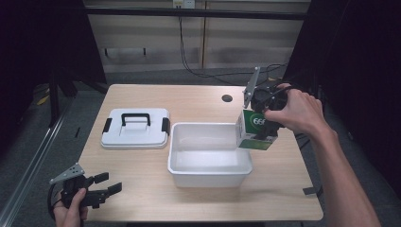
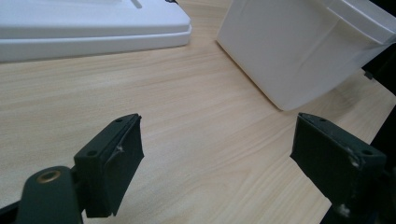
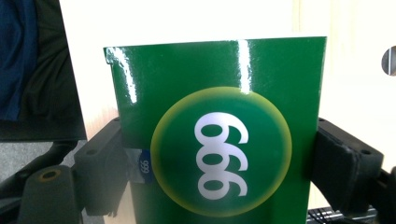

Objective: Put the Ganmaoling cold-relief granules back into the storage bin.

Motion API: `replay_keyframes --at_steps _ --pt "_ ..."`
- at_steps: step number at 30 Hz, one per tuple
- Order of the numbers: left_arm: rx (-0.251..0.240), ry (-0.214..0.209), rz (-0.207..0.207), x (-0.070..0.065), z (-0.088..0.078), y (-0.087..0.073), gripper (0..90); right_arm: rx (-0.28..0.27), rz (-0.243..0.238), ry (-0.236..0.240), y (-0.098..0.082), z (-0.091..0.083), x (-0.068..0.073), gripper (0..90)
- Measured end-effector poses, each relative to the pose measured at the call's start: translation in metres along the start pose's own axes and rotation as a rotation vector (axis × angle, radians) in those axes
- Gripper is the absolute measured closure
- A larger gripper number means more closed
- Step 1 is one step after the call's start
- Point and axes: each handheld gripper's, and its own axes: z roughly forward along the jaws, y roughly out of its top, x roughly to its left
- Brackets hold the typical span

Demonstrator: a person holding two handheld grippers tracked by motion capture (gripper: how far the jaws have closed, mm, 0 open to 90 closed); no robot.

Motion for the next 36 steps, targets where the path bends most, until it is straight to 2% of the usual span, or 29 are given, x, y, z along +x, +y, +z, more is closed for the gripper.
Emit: replay_keyframes --at_steps 19,36 --pt "-0.004 -0.003 -0.004 0.0 0.0 0.0 16.3 0.025 -0.038 0.035 0.034 0.012 -0.001 15.8" --pt "-0.004 -0.004 -0.003 0.0 0.0 0.0 16.3 0.041 -0.064 0.048 0.054 0.034 -0.003 15.8"
